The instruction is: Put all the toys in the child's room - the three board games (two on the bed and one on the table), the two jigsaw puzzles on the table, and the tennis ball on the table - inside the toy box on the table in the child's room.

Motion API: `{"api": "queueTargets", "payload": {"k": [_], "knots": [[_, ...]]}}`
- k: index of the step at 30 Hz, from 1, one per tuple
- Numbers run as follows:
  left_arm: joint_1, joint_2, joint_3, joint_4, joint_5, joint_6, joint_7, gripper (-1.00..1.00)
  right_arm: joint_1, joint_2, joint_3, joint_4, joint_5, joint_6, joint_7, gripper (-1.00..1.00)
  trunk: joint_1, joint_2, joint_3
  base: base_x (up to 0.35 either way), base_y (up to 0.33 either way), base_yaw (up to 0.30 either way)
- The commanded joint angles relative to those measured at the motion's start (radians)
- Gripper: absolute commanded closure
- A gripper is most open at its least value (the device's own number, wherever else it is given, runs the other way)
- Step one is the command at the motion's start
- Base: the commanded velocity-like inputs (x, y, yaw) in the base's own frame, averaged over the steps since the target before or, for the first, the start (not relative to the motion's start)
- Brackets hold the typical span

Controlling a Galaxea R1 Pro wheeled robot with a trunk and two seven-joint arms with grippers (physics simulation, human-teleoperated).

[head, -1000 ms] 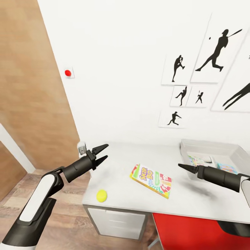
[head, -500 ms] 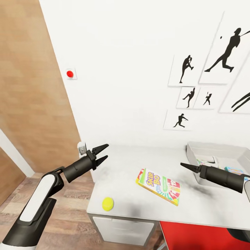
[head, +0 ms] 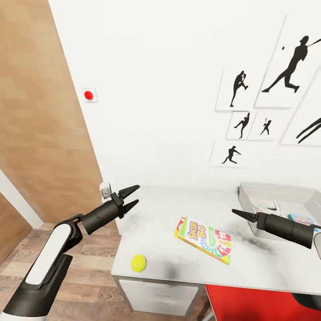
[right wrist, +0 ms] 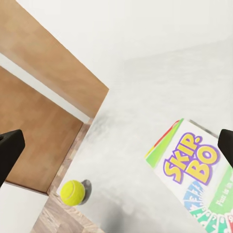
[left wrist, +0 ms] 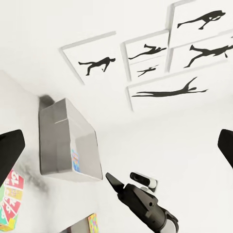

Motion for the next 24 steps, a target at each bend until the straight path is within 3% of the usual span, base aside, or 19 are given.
{"api": "queueTargets", "payload": {"k": [1, 15, 24], "knots": [[-0.001, 0.0, 0.0, 0.0, 0.007, 0.002, 0.004, -1.0, -0.001, 0.001, -0.001, 0.0, 0.004, 0.004, 0.007, -1.0, 0.001, -0.002, -0.002, 0.004, 0.021, -0.005], [-0.001, 0.001, 0.001, 0.0, 0.007, 0.002, 0.001, -1.0, 0.0, 0.004, -0.003, -0.009, -0.001, 0.016, 0.012, -1.0, 0.001, -0.002, -0.002, 0.002, 0.112, -0.006], [-0.001, -0.001, 0.001, 0.0, 0.007, 0.002, -0.001, -1.0, -0.009, 0.005, 0.003, 0.005, 0.001, 0.016, 0.004, -1.0, 0.001, -0.002, 0.001, 0.0, 0.089, -0.146]]}}
